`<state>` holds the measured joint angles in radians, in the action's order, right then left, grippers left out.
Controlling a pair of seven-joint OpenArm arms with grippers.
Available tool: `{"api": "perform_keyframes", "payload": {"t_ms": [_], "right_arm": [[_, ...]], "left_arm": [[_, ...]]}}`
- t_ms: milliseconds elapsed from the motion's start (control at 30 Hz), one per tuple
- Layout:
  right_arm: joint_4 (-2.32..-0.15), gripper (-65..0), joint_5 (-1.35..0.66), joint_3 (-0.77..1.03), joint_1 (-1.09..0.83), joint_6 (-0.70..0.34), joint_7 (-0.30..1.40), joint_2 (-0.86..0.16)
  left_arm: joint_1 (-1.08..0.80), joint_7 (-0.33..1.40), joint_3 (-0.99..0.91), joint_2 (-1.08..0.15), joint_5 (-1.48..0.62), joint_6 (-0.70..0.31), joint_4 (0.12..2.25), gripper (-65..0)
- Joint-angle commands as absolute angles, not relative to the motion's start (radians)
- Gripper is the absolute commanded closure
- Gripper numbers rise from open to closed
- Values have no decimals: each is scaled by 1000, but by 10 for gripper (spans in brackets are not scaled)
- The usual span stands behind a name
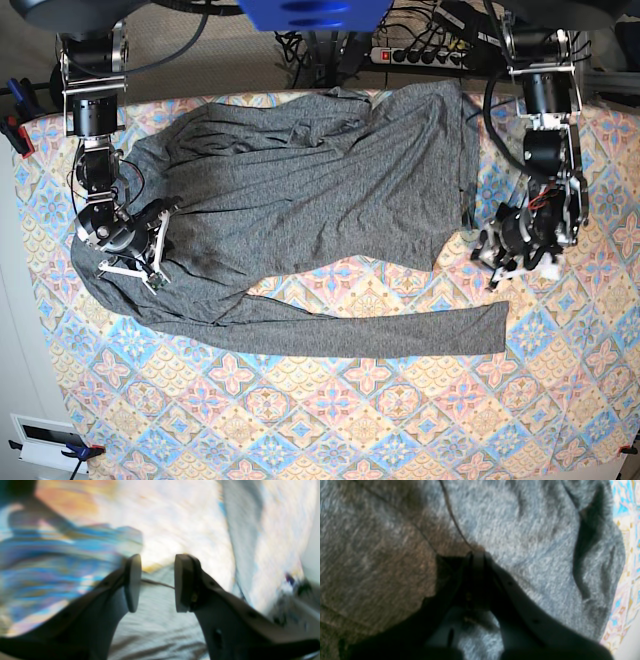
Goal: Layout the t-shirt on the table in an organized manner, then fold the t-shirt properly
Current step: 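Move the left gripper down along the shirt's side edge and grasp it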
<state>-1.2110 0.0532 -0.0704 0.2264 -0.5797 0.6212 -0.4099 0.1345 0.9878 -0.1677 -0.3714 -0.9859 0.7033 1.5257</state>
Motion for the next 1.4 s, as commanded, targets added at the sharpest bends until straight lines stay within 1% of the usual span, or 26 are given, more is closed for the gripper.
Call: {"api": "perform_keyframes", "payload": {"t_ms": [0, 100, 233, 333, 633, 733, 900, 1033, 1100, 1133, 1200, 1267, 1300, 1367], "right_arm": [[-1221, 0, 53, -67, 240, -587, 625, -421], [-1221, 0, 53, -67, 239, -587, 627, -421], [-1221, 0, 53, -67, 239, -587, 630, -421], [-1221, 0, 53, -67, 239, -587, 630, -421], [-1221, 0, 54, -67, 239, -587, 630, -407], [-1221, 0, 54, -67, 239, -587, 630, -407], [-1221, 0, 54, -67, 239, -587, 631, -407], [-1221, 0, 54, -67, 239, -587, 631, -407], [-1221, 0, 54, -67, 239, -587, 631, -407], [-1221, 0, 54, -67, 239, -587, 630, -407], [-1221, 0, 54, -67, 239, -587, 628, -407], [-1221, 0, 54, -67, 239, -587, 628, -407], [-1221, 0, 54, -67, 239, -587, 628, -407], [-1221, 0, 54, -67, 239, -587, 628, -407]], "left_arm": [[165, 983, -162, -389, -981, 698, 1537, -206], [222, 984, -105, -383, -946, 698, 1498, -206], [280, 980, 7, -381, -906, 698, 1363, -206], [294, 977, 28, -366, -880, 698, 1293, -207], [272, 983, 41, -360, -874, 698, 1280, -212], [303, 983, 108, -360, -878, 698, 1280, -214], [348, 983, 196, -351, -878, 698, 1277, -252], [386, 983, 257, -332, -877, 698, 1218, -244], [398, 980, 295, -331, -877, 698, 1179, -227], [400, 977, 315, -331, -877, 698, 1168, -208], [400, 977, 334, -331, -875, 698, 1159, -130], [400, 977, 332, -334, -874, 698, 1159, -19], [401, 977, 334, -335, -874, 698, 1159, 0], [404, 977, 329, -338, -874, 698, 1159, 0]]}}
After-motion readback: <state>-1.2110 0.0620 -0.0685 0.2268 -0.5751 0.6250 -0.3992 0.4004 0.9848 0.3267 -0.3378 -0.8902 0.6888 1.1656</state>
